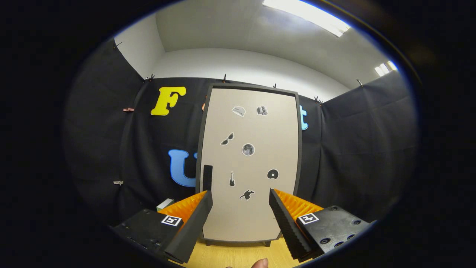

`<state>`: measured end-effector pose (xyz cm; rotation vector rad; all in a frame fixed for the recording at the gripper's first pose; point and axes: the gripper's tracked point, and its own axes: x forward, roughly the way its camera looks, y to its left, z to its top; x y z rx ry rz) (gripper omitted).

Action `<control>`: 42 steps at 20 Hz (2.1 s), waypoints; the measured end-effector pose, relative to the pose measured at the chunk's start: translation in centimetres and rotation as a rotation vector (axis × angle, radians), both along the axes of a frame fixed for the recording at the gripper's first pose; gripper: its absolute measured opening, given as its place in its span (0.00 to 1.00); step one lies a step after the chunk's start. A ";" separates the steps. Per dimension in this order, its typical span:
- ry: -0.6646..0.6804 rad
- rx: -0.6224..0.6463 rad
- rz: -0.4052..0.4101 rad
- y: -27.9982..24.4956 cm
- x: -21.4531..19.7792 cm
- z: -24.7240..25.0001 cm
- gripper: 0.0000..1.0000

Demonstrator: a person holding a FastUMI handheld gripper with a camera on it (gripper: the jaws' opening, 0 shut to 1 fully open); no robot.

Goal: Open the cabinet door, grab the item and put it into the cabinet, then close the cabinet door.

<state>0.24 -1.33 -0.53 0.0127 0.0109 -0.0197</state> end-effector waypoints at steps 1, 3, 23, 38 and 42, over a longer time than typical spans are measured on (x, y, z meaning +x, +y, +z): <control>0.003 0.003 -0.002 -0.1 0.0 -0.1 0.97; 0.002 0.005 -0.004 -0.3 0.1 0.0 0.97; 0.027 0.068 0.087 5.6 6.8 0.4 0.97; 0.142 0.090 0.072 10.8 21.8 -9.0 0.97; 0.164 0.076 0.021 10.6 23.7 -10.1 0.85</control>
